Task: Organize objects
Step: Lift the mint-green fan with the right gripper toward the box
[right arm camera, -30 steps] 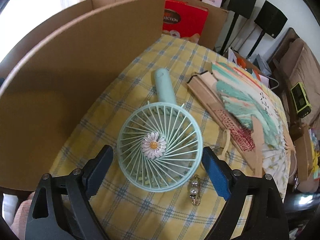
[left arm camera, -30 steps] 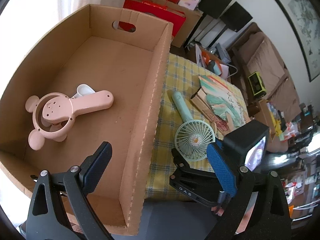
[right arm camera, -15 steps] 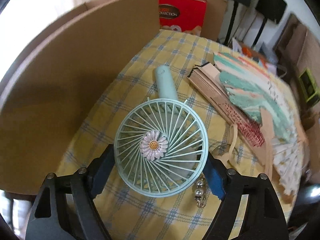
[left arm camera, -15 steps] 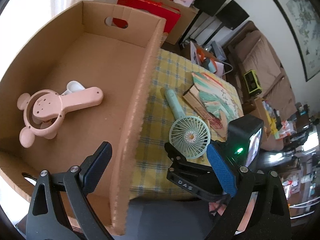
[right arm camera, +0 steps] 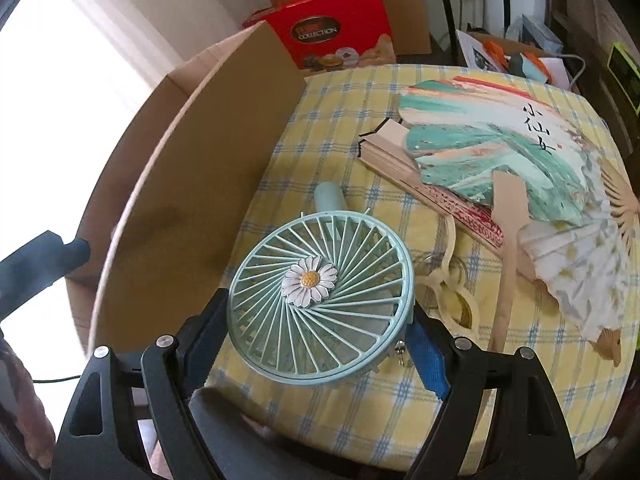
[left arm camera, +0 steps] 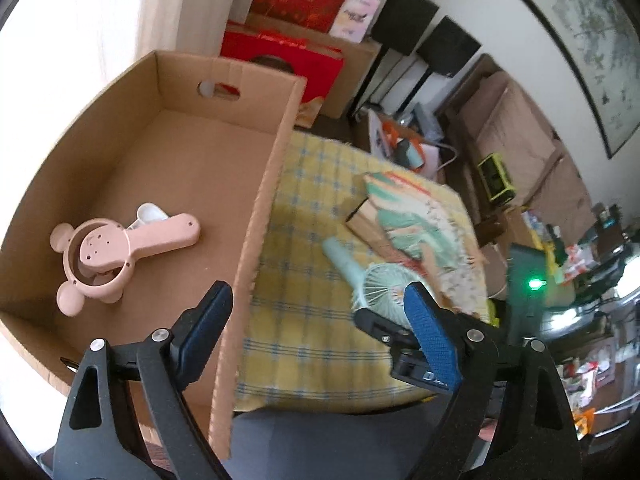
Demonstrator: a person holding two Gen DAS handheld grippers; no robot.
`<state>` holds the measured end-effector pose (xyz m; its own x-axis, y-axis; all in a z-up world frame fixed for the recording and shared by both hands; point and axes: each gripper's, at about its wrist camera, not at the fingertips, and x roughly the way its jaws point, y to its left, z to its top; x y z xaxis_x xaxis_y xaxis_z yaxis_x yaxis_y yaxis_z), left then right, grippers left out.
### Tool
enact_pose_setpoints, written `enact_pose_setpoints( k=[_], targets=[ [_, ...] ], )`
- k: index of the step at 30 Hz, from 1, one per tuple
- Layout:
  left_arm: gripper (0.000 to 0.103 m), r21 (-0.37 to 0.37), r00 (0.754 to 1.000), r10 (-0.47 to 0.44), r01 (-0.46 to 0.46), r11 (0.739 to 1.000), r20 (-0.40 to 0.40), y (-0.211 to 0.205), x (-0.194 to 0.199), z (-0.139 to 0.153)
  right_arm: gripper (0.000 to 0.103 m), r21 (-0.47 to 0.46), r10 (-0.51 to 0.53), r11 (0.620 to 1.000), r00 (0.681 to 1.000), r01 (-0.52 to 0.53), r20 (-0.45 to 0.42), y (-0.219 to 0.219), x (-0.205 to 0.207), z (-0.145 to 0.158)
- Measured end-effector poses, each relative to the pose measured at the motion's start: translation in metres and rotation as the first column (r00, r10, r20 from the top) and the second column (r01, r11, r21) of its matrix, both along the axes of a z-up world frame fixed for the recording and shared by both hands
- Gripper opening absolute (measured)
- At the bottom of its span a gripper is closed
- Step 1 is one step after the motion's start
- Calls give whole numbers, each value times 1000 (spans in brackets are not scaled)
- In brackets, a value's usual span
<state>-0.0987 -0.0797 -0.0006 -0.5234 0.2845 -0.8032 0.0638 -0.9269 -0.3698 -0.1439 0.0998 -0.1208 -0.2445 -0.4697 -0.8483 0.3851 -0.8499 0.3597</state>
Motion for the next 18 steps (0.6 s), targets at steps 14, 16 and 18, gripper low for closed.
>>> enact_pose_setpoints(
  k=[14,16,18],
  targets=[
    [90,205,984,-114,85,975,135,46,-24,-29,83,-53,-17,998,1000,18,22,22,14,4],
    [90,253,979,-113,68,965,167,48,-27,-44,83,-59,-21,998,1000,22,22,25,15,3],
    [90,303,972,-108,41,952,208,48,-32,-61,83,-69,-25,997,999,27,27,28,16,1]
  ],
)
